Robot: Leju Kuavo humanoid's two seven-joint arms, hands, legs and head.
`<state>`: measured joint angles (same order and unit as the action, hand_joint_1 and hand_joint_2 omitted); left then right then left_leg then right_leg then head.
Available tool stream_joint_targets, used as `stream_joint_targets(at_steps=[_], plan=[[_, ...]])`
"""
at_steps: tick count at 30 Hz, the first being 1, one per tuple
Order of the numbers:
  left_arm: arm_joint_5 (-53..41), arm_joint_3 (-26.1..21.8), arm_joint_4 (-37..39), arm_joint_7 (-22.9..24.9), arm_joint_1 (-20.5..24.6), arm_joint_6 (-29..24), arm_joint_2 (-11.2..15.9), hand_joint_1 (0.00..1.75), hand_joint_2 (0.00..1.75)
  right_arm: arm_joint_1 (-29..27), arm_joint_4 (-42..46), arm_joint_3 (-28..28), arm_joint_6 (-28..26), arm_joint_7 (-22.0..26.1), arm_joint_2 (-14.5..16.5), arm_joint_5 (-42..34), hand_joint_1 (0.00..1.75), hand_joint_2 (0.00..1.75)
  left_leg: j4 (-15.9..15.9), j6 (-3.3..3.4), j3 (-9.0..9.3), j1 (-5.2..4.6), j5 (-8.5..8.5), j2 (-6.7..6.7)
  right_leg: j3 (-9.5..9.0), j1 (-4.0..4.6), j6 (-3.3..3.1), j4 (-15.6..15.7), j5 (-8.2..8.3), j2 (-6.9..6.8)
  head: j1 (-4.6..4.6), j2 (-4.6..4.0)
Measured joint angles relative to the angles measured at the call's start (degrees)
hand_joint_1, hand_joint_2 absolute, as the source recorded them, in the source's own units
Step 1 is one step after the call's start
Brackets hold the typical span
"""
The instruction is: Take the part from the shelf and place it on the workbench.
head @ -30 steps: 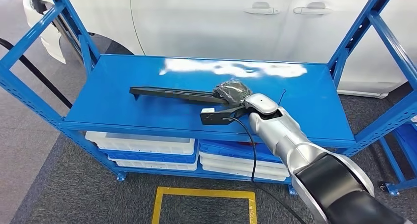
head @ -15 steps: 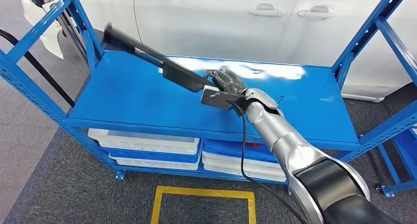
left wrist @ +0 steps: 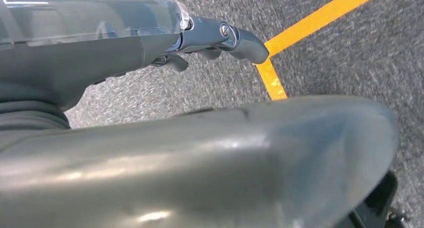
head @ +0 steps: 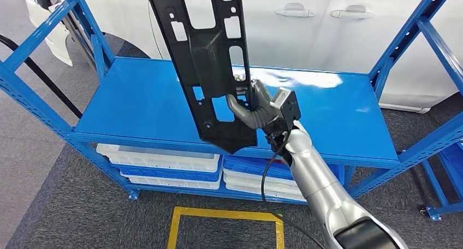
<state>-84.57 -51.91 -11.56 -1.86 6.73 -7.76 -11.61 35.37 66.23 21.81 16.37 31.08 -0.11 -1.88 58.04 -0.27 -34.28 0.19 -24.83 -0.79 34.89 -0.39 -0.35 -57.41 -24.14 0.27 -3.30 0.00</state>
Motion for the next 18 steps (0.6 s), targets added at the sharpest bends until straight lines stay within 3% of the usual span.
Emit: stream_joint_targets(at_steps=[4, 6, 7, 8, 10, 11, 15, 17, 18], plan=[[0.01, -0.01, 0.0, 0.01, 0.0, -0.01, 0.0, 0.0, 0.0, -0.48, 0.37, 0.06, 0.14, 0.04, -0.04, -0.19, 1.75, 1.75, 0.22, -0.07, -0.1, 0.07, -0.21, 0.1, -0.1, -0.08, -0.07, 0.1, 0.06, -0.08, -0.01, 0.0], [0.24, -0.02, 0.01, 0.03, -0.03, -0.01, 0.0, 0.0, 0.0, -2.4, 2.41, 0.56, 0.68, 0.39, -0.18, -0.85, 1.75, 1.75, 3.35, -0.33, -1.4, 0.22, -2.39, 0.25, -0.22, -0.13, -0.4, 0.24, 0.07, -0.18, -0.01, 0.0], [0.59, -0.05, 0.01, 0.04, -0.15, -0.12, 0.01, 0.0, 0.44, -4.43, 4.09, 1.16, 1.33, 0.73, -0.28, -1.3, 1.75, 1.75, 7.95, -0.57, -3.39, 0.32, -4.63, 0.31, -0.27, -0.1, -0.57, 0.29, 0.04, -0.22, -0.01, 0.0], [1.0, -0.1, 0.01, -0.01, -0.31, -0.38, 0.04, 0.0, 0.87, -7.14, 6.11, 2.25, 2.18, 1.19, -0.36, -1.72, 1.75, 1.75, 9.05, -0.71, -3.67, 0.39, -4.94, 0.36, -0.32, -0.09, -0.65, 0.19, -0.06, -0.19, -0.01, 0.0], [1.48, -0.21, 0.01, -0.11, -0.6, -0.98, 0.09, 0.0, 1.75, -11.74, 9.16, 4.3, 3.58, 1.94, -0.49, -2.11, 1.75, 1.75, 6.1, -0.6, -1.86, 0.43, -3.29, 0.42, -0.34, 0.07, -0.33, -0.21, -0.34, -0.11, -0.01, 0.0], [1.43, -0.24, 0.01, -0.17, -0.65, -1.2, 0.1, 0.0, 1.75, -13.16, 10.14, 5.07, 3.87, 2.22, -0.54, -2.14, 1.75, 1.75, 1.54, -0.26, 0.44, 0.38, -1.28, 0.42, -0.32, 0.17, -0.04, -0.41, -0.47, -0.05, -0.01, 0.0], [0.85, -0.23, 0.01, -0.17, -0.81, -1.63, 0.09, 0.0, 1.75, -16.02, 12.53, 6.11, 4.13, 2.79, -0.94, -2.3, 1.75, 1.75, 0.08, 1.15, 1.08, 0.18, -0.88, 0.31, -0.31, 0.19, 1.21, -0.69, -0.72, -0.04, 0.0, 0.0], [0.67, -0.21, 0.01, -0.17, -0.78, -1.85, 0.08, 0.0, 1.75, -17.32, 13.87, 6.32, 4.18, 3.09, -1.16, -2.74, 1.75, 1.75, -0.27, 1.76, 1.19, 0.33, -0.58, 0.37, 0.84, 0.05, 1.78, -3.41, -2.74, -0.07, 0.0, 0.0], [0.53, -0.17, 0.01, -0.15, -0.79, -2.01, 0.06, 0.0, 1.75, -18.08, 14.56, 6.38, 4.18, 3.26, -1.27, -2.95, 1.75, 1.75, -0.32, 1.93, 1.21, 0.35, -0.52, 0.4, 2.29, -0.02, 2.0, -6.63, -4.65, -0.09, 0.0, 0.0]])
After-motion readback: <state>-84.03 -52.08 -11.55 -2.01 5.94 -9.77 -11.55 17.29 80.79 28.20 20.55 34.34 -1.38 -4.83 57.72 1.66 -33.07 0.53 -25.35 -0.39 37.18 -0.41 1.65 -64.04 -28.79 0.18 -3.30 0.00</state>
